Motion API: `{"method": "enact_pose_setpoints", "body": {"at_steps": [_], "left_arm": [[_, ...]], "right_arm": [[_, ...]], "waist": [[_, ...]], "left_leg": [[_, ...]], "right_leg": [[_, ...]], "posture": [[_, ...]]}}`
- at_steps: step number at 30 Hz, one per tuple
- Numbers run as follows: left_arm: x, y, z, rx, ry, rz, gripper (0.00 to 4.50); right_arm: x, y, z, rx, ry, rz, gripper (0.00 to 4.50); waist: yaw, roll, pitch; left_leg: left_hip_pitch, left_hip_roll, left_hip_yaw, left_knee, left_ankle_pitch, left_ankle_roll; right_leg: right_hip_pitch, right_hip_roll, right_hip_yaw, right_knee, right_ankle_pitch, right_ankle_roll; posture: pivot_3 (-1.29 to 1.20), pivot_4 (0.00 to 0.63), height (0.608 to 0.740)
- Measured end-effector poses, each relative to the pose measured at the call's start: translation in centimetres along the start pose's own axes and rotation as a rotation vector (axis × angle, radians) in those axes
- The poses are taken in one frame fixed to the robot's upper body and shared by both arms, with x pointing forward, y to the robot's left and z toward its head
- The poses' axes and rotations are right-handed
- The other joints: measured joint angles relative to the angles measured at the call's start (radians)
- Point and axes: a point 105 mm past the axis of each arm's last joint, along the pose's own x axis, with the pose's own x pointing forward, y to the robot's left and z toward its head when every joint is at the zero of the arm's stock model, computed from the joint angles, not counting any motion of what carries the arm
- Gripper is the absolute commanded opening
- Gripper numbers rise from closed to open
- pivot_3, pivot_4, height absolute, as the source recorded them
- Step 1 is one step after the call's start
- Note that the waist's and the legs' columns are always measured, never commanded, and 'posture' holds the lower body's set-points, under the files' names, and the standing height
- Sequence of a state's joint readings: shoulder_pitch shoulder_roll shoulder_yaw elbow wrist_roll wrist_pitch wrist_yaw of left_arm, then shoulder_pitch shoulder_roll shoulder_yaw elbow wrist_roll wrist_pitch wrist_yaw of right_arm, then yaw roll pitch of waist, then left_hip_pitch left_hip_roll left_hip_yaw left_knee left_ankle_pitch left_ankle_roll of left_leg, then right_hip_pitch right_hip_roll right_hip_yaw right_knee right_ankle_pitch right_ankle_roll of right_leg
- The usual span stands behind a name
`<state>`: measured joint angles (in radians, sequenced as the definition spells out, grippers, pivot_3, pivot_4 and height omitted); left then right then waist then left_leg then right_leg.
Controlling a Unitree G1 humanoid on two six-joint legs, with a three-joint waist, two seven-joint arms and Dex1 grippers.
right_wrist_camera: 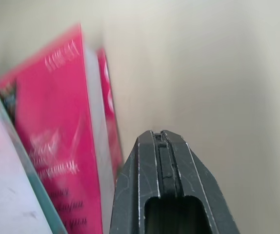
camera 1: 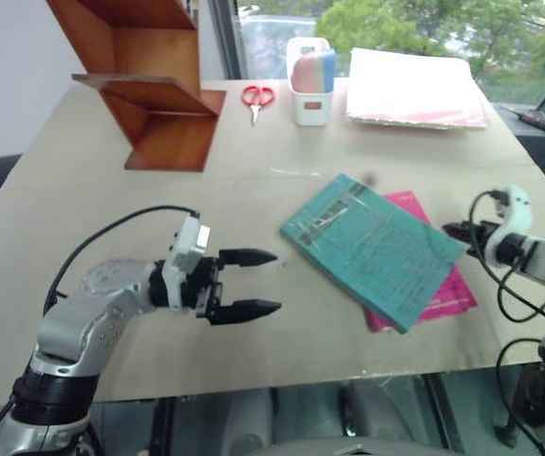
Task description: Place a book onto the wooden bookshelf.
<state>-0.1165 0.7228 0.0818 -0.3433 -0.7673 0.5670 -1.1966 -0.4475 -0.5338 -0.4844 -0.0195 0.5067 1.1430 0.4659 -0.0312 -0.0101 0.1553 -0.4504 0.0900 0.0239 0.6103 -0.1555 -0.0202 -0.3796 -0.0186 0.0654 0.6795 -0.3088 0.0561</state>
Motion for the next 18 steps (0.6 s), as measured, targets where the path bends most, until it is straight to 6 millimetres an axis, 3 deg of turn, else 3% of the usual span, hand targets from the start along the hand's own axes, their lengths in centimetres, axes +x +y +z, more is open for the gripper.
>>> {"method": "enact_pose_setpoints", "body": {"at_steps": [2,3,4,8,11,13,15,18], "left_arm": [[0.2,-0.1,-0.6,-0.065,-0.030,0.026,4.50],[0.3,0.0,-0.8,-0.096,-0.044,0.043,4.50],[0.3,0.0,-0.9,-0.108,-0.050,0.049,4.50],[1.1,0.7,-1.0,-0.170,-0.096,0.101,4.50],[1.5,1.1,-1.5,-0.175,-0.077,0.115,4.50],[2.1,1.4,-1.5,-0.178,-0.076,0.105,4.50],[2.2,1.6,-1.7,-0.194,-0.069,0.102,4.50],[2.3,1.8,-1.8,-0.216,-0.050,0.099,4.50]], "right_arm": [[-1.7,0.0,1.2,-0.114,-0.066,-0.010,0.06],[-2.6,-0.1,1.7,-0.181,-0.088,-0.021,0.43],[-3.0,-0.1,1.8,-0.211,-0.095,-0.023,0.43],[-5.2,1.3,1.8,-0.389,-0.158,0.037,2.12],[-7.4,4.0,1.3,-0.443,-0.200,0.167,3.47],[-9.2,6.2,-0.2,-0.490,-0.181,0.264,4.37],[-10.2,7.9,-1.9,-0.523,-0.135,0.347,4.48],[-11.7,8.8,-3.6,-0.583,-0.089,0.375,4.48]], "waist": [[0.007,0.000,0.000],[0.011,0.000,0.000],[0.013,0.000,0.000],[0.014,0.000,0.000],[0.017,0.000,0.000],[0.025,-0.001,0.000],[0.021,-0.001,0.000],[0.018,-0.001,0.000]], "left_leg": [[0.000,0.000,0.000,0.000,0.000,0.000],[0.000,0.000,0.000,0.000,0.000,0.000],[0.000,0.000,0.000,0.000,0.000,0.000],[0.002,0.000,0.000,0.001,0.000,0.000],[0.002,0.000,-0.001,0.001,0.000,0.000],[0.001,0.000,-0.002,0.001,0.000,0.000],[0.001,0.000,-0.001,0.001,0.000,0.000],[0.001,0.000,-0.001,0.001,0.000,0.000]], "right_leg": [[0.000,0.000,0.000,-0.001,0.000,0.000],[0.000,0.000,0.000,-0.001,0.000,0.000],[0.000,0.000,0.000,-0.001,0.000,0.000],[0.001,0.000,0.000,0.001,0.000,0.000],[0.001,0.000,0.000,0.001,0.000,0.000],[0.002,0.000,-0.001,0.000,0.000,0.000],[0.002,0.000,-0.001,0.000,0.000,0.000],[0.002,0.000,0.000,0.000,0.000,0.000]], "posture": [[0.00,0.150,0.740],[0.00,0.150,0.740],[0.00,0.150,0.740],[0.00,0.150,0.740],[0.00,0.150,0.740],[0.00,0.150,0.740],[0.00,0.150,0.740],[0.00,0.150,0.740]]}}
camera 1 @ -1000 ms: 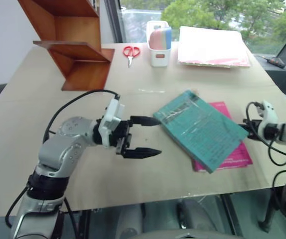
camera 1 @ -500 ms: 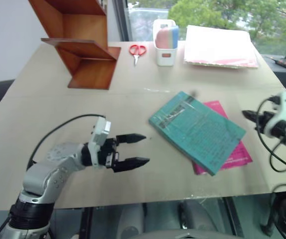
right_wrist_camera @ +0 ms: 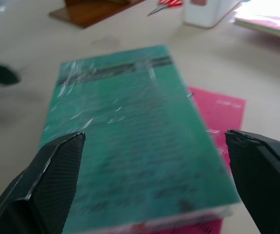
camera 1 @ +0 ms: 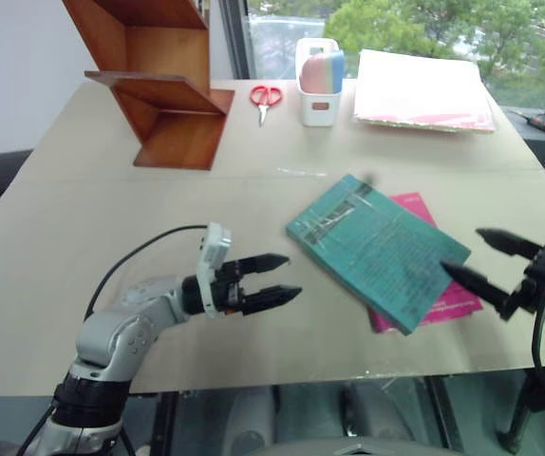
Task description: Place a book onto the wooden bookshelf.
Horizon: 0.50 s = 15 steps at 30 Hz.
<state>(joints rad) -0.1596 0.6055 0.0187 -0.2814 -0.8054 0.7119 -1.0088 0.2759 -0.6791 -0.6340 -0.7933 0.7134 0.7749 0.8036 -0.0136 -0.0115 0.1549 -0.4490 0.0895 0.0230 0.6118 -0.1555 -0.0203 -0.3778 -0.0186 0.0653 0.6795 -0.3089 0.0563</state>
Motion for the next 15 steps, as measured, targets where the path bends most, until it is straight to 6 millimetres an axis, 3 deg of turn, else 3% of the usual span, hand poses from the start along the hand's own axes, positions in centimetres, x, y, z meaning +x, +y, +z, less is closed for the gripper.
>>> {"method": "enact_pose_setpoints", "body": {"at_steps": [3,6,10,15], "left_arm": [[0.2,0.3,-0.1,-0.070,0.016,-0.001,4.50],[0.7,1.7,-0.5,-0.386,0.041,0.024,4.50],[1.8,2.2,-1.2,-0.627,0.099,0.039,4.50],[3.8,2.6,-1.9,-0.799,0.114,0.050,4.50]], "right_arm": [[-0.9,1.8,-0.6,-0.034,0.041,0.049,4.48],[-1.2,4.4,-0.3,-0.112,0.027,0.125,4.48],[-0.7,5.3,0.1,-0.180,-0.012,0.143,4.48],[0.0,5.7,-0.3,-0.202,-0.023,0.148,4.48]], "waist": [[0.001,0.000,0.000],[0.001,-0.002,0.000],[-0.003,-0.007,-0.001],[0.003,-0.009,-0.001]], "left_leg": [[0.001,0.000,-0.001,0.000,0.000,0.000],[0.000,0.000,-0.003,0.003,0.000,0.000],[0.000,0.000,-0.003,0.004,0.000,0.000],[-0.001,-0.001,-0.003,0.003,0.000,0.000]], "right_leg": [[0.000,0.000,-0.001,0.001,0.000,0.000],[0.001,0.001,-0.003,0.002,-0.002,0.004],[0.001,0.000,-0.001,0.001,-0.002,0.005],[0.001,0.001,-0.002,0.001,0.000,0.000]], "posture": [[0.00,0.150,0.740],[0.00,0.150,0.740],[0.00,0.150,0.740],[0.00,0.150,0.740]]}}
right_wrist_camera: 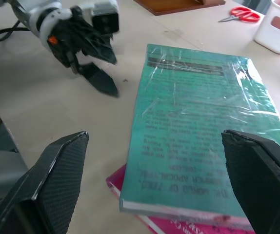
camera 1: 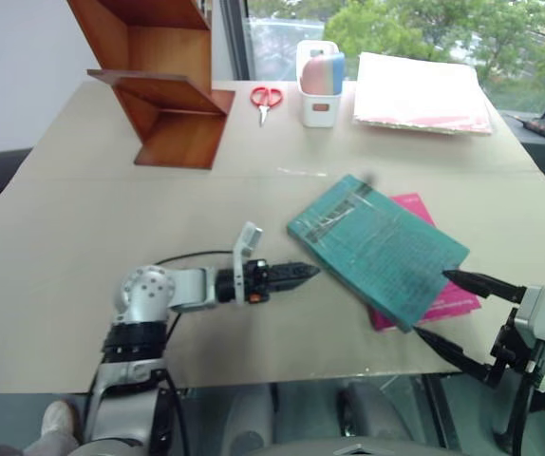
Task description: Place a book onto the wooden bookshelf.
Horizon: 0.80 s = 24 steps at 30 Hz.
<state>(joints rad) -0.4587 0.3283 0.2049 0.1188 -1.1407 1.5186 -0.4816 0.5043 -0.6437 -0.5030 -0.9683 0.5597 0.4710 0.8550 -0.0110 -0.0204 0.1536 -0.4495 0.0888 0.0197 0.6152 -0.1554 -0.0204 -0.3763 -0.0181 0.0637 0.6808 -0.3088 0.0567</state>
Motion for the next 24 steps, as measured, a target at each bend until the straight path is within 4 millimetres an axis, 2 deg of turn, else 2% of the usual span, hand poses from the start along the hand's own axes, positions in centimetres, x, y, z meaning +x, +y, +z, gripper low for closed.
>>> {"method": "enact_pose_setpoints", "body": {"at_steps": [3,9,13,18,19,21,24], "left_arm": [[1.0,-0.1,0.1,-0.034,0.005,-0.001,4.50],[4.4,-0.4,0.5,-0.089,-0.011,-0.002,4.50],[4.8,-0.4,0.9,-0.102,-0.037,0.010,4.50],[6.4,-0.6,0.9,-0.132,-0.067,0.016,4.50],[6.4,-0.6,1.0,-0.135,-0.070,0.019,4.10],[6.5,-0.3,1.0,-0.150,-0.081,0.038,3.58],[6.8,-0.1,1.1,-0.162,-0.102,0.057,2.24]], "right_arm": [[0.2,-0.1,-0.2,-0.002,-0.003,-0.012,4.48],[0.7,-0.1,-0.4,-0.012,-0.012,-0.036,4.48],[0.7,-0.2,-0.5,-0.019,-0.009,-0.058,4.48],[0.7,-0.4,-0.6,-0.026,0.000,-0.095,4.48],[0.7,-0.4,-0.6,-0.027,0.000,-0.098,4.50],[0.7,-0.4,-0.6,-0.030,0.000,-0.102,4.50],[0.7,-0.5,-0.5,-0.036,-0.003,-0.106,4.50]], "waist": [[0.000,0.000,0.000],[0.002,-0.001,-0.001],[-0.001,0.000,-0.001],[0.003,-0.001,-0.001],[0.003,-0.001,-0.001],[0.002,-0.001,-0.001],[0.001,-0.001,-0.001]], "left_leg": [[0.000,0.000,0.000,0.000,0.000,0.000],[0.000,-0.001,0.000,0.000,0.000,0.000],[0.001,-0.001,0.000,-0.001,0.000,0.000],[0.001,-0.003,-0.001,0.000,0.000,0.000],[0.001,-0.003,-0.001,0.000,0.000,0.000],[0.001,-0.003,-0.001,0.000,0.000,0.000],[0.001,-0.003,-0.002,0.000,0.000,0.000]], "right_leg": [[0.000,0.000,0.000,0.000,0.000,0.000],[0.000,0.000,0.001,0.000,0.000,0.000],[0.000,0.000,0.001,0.000,0.000,0.000],[0.002,-0.001,0.001,-0.001,0.000,0.000],[0.002,-0.001,0.001,-0.001,0.000,0.000],[0.002,-0.001,0.001,-0.001,0.000,0.000],[0.002,-0.001,0.001,-0.001,0.000,0.000]], "posture": [[0.00,0.150,0.740],[0.00,0.150,0.740],[0.00,0.150,0.740],[0.00,0.150,0.740],[0.00,0.150,0.740],[0.00,0.150,0.740],[0.00,0.150,0.740]]}}
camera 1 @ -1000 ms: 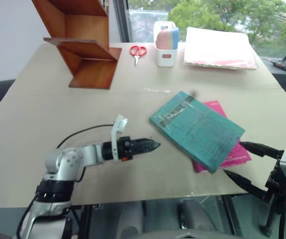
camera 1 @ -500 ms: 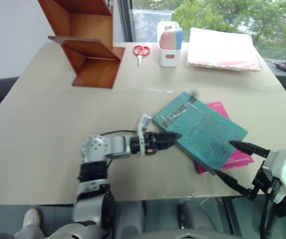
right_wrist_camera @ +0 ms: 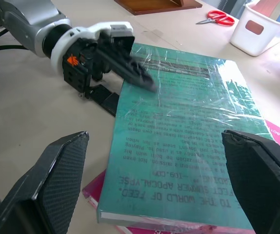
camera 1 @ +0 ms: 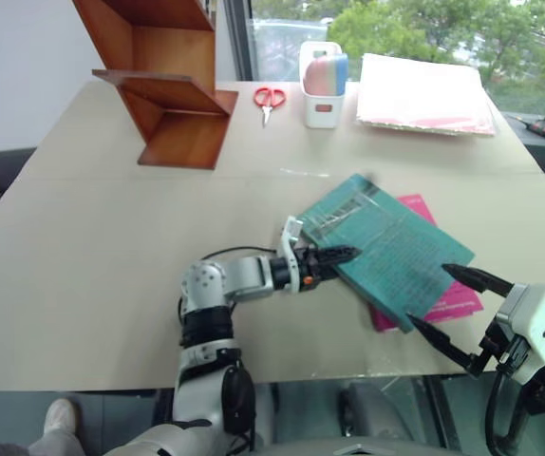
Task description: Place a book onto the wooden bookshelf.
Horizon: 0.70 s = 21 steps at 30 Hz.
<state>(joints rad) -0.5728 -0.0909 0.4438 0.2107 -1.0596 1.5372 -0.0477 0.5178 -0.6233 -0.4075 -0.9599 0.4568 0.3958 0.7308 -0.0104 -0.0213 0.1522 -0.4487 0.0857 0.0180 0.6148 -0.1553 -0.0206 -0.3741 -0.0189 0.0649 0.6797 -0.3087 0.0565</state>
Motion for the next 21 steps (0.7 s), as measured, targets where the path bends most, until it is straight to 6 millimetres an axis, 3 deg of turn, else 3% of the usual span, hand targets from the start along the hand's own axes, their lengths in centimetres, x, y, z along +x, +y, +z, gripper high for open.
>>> {"method": "enact_pose_setpoints", "body": {"at_steps": [5,11,14,18,21], "left_arm": [[0.2,-0.5,0.9,-0.025,-0.074,-0.043,0.04],[-0.6,-0.7,1.8,-0.011,-0.106,-0.052,0.04],[-2.5,-1.0,3.3,0.057,-0.148,-0.049,0.04],[-7.6,-3.7,6.8,0.405,-0.254,-0.047,0.04],[-10.0,-6.3,8.5,0.689,-0.293,-0.071,0.04]], "right_arm": [[0.1,-0.3,0.3,-0.021,-0.016,-0.009,4.50],[0.6,-1.1,0.3,-0.030,-0.034,-0.018,4.50],[1.1,-1.6,0.3,-0.030,-0.051,-0.014,4.50],[1.6,-2.5,0.4,-0.030,-0.088,-0.018,4.50],[2.2,-3.0,0.8,-0.017,-0.139,-0.015,4.50]], "waist": [[0.000,-0.002,-0.001],[-0.007,-0.004,-0.002],[-0.010,-0.004,-0.001],[-0.007,-0.003,-0.001],[0.003,-0.003,0.000]], "left_leg": [[0.000,0.000,0.000,0.000,0.000,0.000],[0.000,0.000,0.000,0.001,0.000,0.000],[0.001,0.000,-0.002,0.000,0.000,0.000],[0.000,0.000,-0.001,-0.003,0.000,-0.001],[-0.002,0.000,0.000,-0.003,0.000,-0.001]], "right_leg": [[0.000,0.000,0.000,0.000,0.000,0.000],[0.000,0.000,0.001,0.000,0.000,0.000],[0.000,0.002,0.001,0.001,0.000,0.000],[-0.002,0.001,0.001,0.000,0.000,0.000],[-0.002,0.001,0.001,-0.001,0.000,-0.001]], "posture": [[0.00,0.150,0.740],[0.00,0.150,0.740],[0.00,0.150,0.740],[0.00,0.150,0.740],[0.00,0.150,0.740]]}}
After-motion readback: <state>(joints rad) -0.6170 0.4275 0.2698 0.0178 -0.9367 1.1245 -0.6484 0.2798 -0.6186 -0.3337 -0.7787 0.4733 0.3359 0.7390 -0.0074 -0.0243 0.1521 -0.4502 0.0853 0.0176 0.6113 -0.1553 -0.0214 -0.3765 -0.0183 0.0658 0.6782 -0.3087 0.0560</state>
